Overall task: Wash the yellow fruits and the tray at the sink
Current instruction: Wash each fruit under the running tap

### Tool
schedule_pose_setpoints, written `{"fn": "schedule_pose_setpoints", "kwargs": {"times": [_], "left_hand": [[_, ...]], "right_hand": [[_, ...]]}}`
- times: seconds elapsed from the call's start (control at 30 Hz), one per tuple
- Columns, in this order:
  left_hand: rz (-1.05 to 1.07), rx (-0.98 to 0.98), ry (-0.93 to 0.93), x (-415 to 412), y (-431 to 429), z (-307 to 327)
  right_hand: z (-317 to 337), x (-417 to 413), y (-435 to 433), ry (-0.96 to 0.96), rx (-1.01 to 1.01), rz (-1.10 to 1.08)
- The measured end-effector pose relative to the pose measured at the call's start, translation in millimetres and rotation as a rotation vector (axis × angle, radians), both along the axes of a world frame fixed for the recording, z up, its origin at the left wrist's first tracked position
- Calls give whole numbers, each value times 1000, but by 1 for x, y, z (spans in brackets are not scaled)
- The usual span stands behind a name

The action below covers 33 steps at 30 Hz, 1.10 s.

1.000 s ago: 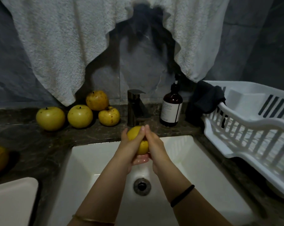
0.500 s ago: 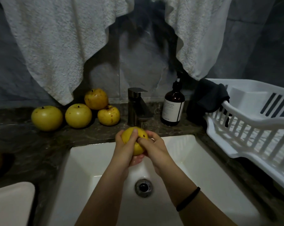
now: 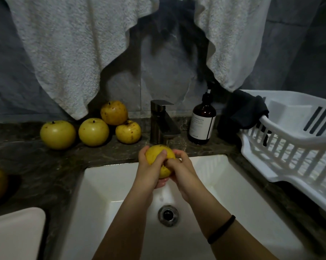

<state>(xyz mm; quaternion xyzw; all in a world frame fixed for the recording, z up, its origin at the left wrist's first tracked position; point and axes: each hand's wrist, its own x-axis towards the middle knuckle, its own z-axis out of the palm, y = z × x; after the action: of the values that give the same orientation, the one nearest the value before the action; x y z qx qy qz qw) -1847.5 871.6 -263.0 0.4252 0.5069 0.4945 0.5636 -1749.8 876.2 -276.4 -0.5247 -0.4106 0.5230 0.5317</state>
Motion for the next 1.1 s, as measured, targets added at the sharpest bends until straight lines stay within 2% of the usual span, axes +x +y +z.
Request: {"fn": "schedule_pose_setpoints", "kwargs": {"times": [0.2, 0.3, 0.37, 0.47, 0.53, 0.73, 0.83, 1.1], "left_hand": [[2, -37, -24, -2, 3, 0], [13, -72, -73, -5, 7, -1], [9, -170, -169, -8, 11, -1], [-75, -362, -345, -8, 10, 0], [-146, -420, -388, -4, 5, 1], [-165, -399, -430, -1, 3, 3], [-186, -389, -397, -3, 3, 1], [-134, -314, -519, 2, 4, -2]], "right_hand": [[2, 1, -3, 2, 37, 34], [5, 3, -4, 99, 4, 20], [6, 3, -3, 167, -11, -15], [5, 3, -3, 92, -23, -25], [6, 2, -4, 88, -27, 10], [6, -1, -1, -46, -23, -34], [6, -2, -2, -44, -15, -49], [3, -4, -3, -65, 15, -92]]}}
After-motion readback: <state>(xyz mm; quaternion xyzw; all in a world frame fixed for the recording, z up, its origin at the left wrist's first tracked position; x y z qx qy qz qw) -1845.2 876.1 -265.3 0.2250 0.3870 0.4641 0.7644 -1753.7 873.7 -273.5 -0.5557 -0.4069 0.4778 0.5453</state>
